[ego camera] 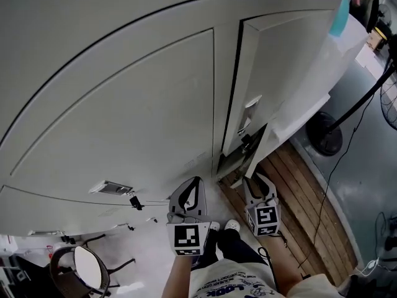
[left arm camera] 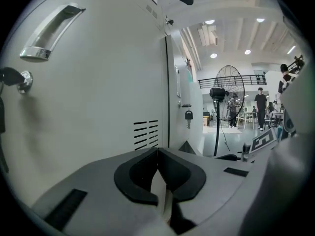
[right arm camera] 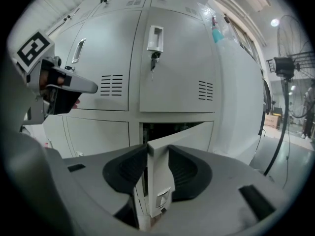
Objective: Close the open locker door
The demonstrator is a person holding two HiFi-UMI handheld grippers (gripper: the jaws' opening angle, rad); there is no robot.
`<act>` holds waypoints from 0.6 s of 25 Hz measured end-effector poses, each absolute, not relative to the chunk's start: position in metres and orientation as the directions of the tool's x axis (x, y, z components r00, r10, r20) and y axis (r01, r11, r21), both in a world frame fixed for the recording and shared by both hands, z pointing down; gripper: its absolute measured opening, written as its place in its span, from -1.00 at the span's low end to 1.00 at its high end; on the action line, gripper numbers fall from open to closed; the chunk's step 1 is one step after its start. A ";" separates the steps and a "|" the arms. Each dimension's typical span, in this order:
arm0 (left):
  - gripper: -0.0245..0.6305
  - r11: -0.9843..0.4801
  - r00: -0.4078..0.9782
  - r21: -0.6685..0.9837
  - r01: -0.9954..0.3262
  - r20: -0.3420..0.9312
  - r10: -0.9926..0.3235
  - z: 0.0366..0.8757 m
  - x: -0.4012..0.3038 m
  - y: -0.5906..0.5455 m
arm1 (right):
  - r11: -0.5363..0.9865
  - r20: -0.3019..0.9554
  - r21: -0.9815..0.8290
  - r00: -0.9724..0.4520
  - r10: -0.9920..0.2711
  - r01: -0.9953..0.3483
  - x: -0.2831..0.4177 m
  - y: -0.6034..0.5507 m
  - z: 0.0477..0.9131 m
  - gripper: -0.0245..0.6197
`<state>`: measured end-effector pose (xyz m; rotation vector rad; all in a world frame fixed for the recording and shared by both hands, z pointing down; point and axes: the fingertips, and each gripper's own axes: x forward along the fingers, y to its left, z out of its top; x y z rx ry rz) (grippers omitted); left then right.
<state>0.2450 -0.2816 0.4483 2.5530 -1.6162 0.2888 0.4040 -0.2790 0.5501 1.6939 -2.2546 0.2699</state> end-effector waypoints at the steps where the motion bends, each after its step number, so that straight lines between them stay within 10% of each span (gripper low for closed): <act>1: -0.91 -0.422 0.410 -0.012 -0.906 0.217 -0.886 0.449 0.242 -0.281 | 0.288 0.353 0.039 -0.256 -0.900 -0.957 0.400 -0.282 0.550 -0.51; 15: -0.91 -0.323 0.312 -0.014 -0.946 0.225 -0.923 0.452 0.206 -0.281 | 0.324 0.335 0.022 -0.298 -0.894 -0.946 0.361 -0.324 0.551 -0.51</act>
